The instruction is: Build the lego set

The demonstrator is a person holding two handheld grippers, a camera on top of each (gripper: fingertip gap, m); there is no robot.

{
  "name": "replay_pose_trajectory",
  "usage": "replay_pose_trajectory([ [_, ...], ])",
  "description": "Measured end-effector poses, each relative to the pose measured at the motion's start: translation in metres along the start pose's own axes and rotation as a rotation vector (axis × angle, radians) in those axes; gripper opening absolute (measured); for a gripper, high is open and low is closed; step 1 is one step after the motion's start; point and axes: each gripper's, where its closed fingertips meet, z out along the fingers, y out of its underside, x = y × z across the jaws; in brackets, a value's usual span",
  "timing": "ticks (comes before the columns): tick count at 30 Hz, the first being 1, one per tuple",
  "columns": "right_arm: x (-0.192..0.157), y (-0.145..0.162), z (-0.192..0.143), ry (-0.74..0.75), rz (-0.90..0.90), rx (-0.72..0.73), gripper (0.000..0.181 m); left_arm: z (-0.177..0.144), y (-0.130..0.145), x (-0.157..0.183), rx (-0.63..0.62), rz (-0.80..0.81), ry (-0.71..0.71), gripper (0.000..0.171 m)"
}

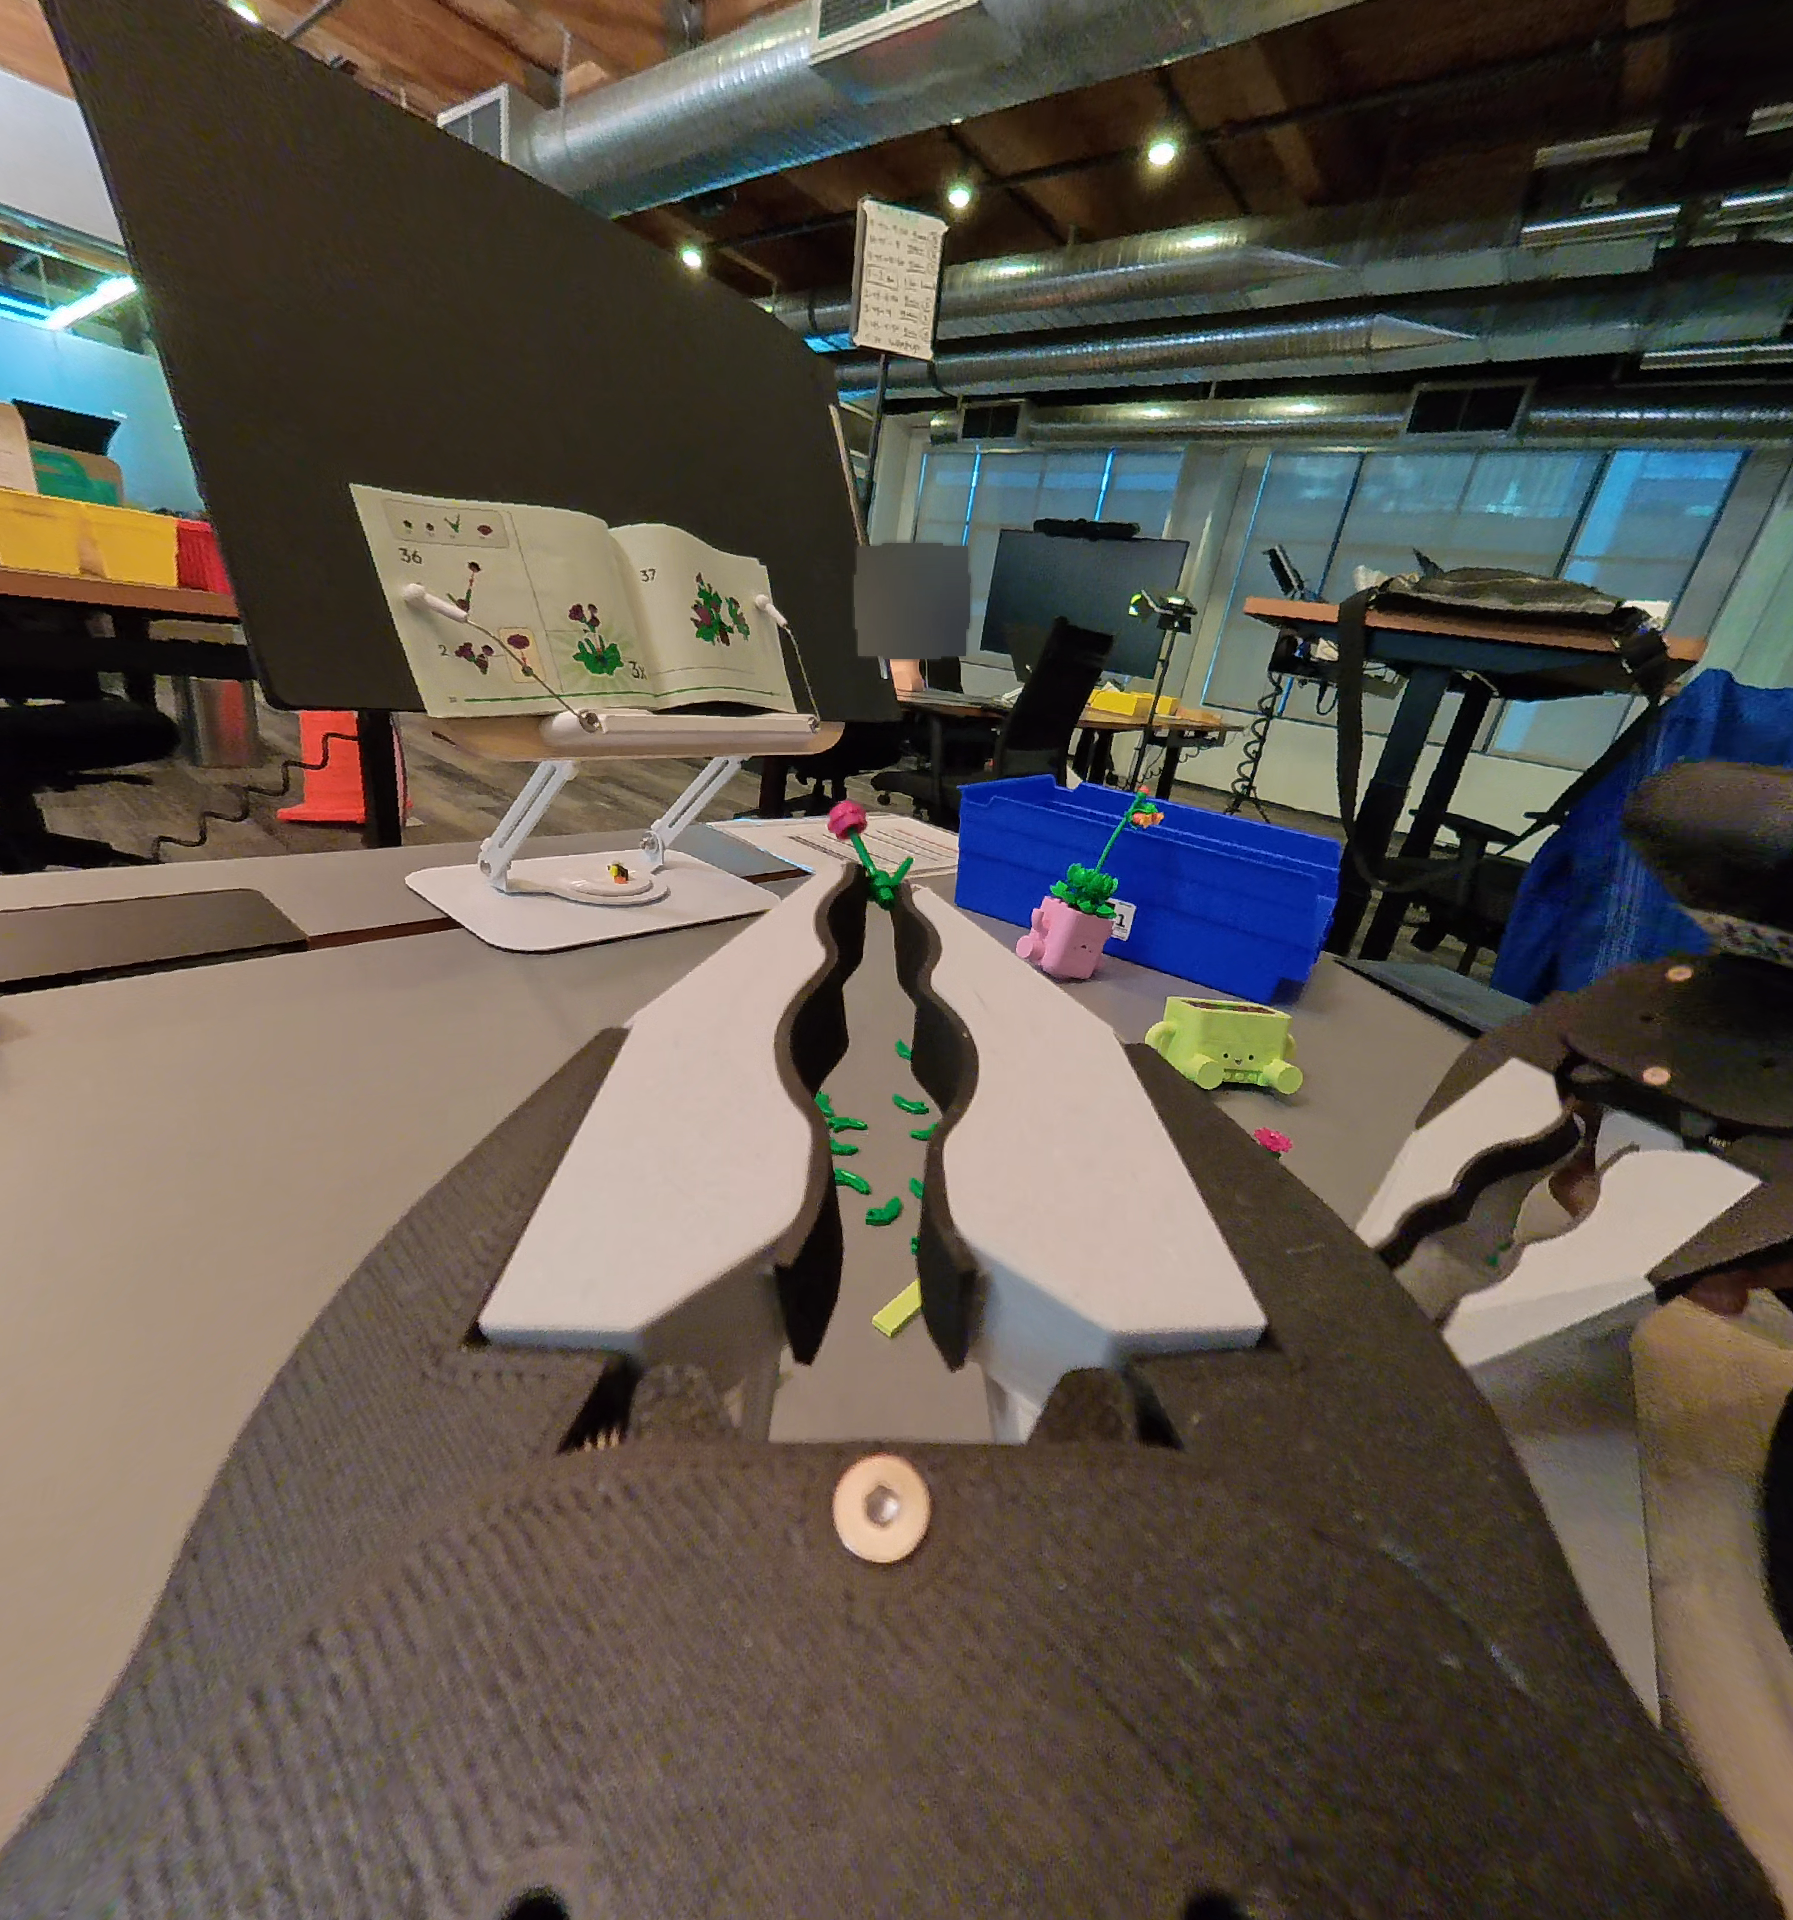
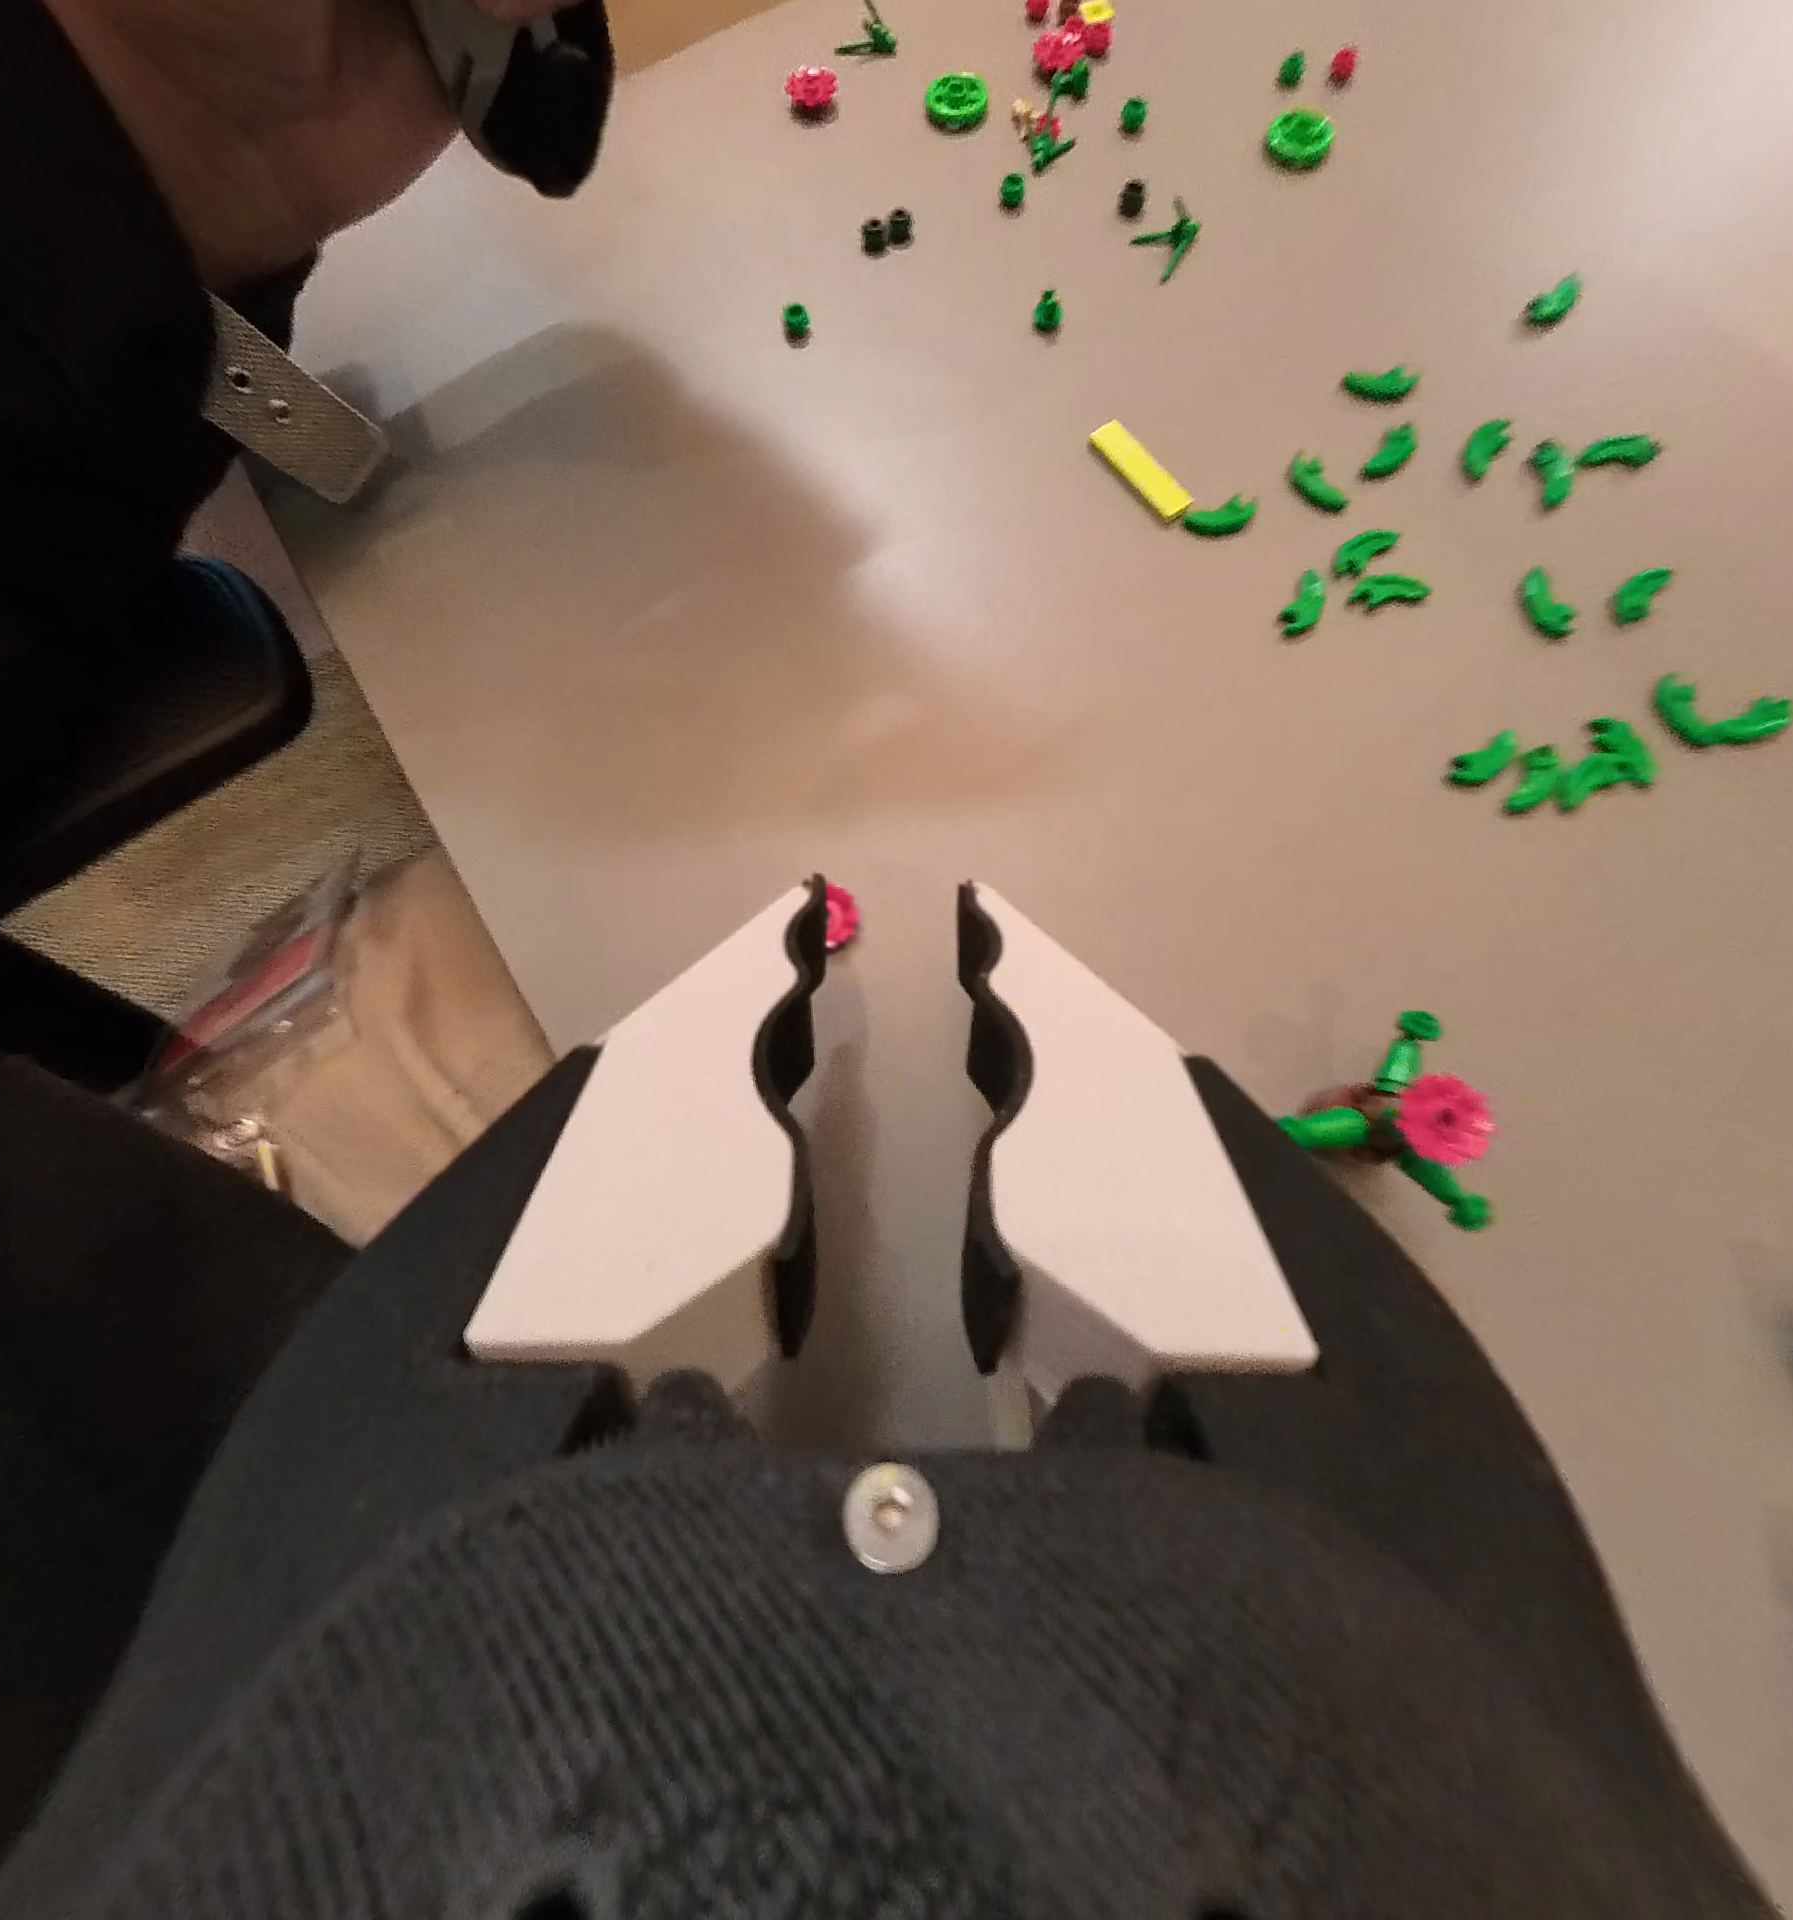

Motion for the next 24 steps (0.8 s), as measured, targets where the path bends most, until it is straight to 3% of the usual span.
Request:
replay_pose_trajectory([
  [3,0.012,0.008,-0.008,0.056,-0.019,-0.078,0.017,0.000,-0.001,0.001,0.005,0.005,0.003,0.003],
  [9,-0.010,0.010,0.001,-0.096,-0.158,-0.210,0.022,0.001,-0.004,0.004,0.026,0.030,0.000,0.003],
  [18,-0.010,0.021,0.018,-0.255,-0.343,-0.444,0.023,0.002,0.000,0.005,0.004,0.022,0.012,0.003],
  [24,-0.015,0.019,0.022,-0.291,-0.344,-0.456,0.026,0.001,-0.003,0.005,0.017,0.005,0.021,0.003],
])
